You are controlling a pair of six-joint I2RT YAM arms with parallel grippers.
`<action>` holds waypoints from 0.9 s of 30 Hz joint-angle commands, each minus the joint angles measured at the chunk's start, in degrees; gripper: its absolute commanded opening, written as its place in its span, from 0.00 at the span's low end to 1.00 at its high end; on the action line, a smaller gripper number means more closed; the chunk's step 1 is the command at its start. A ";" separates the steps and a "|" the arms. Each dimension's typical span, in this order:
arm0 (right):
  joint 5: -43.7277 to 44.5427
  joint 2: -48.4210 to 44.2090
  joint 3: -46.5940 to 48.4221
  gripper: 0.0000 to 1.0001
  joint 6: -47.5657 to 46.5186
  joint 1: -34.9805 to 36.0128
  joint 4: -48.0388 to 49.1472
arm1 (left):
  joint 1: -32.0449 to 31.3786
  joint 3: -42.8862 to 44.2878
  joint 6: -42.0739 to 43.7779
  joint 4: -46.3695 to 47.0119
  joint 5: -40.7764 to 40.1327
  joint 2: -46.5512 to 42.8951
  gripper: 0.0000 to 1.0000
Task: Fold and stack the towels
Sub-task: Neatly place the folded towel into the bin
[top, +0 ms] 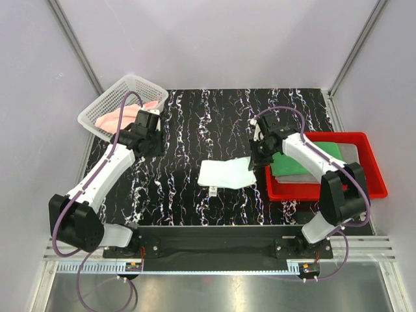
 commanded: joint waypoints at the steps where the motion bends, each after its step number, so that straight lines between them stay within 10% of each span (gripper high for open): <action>1: 4.11 -3.87 5.29 0.00 -1.66 -3.01 -8.11 | 0.31 -0.60 1.04 2.17 0.16 -1.32 0.46; 27: 18.87 1.75 21.04 0.00 -19.32 -27.88 -18.58 | 0.30 1.33 1.75 1.47 2.26 2.37 0.46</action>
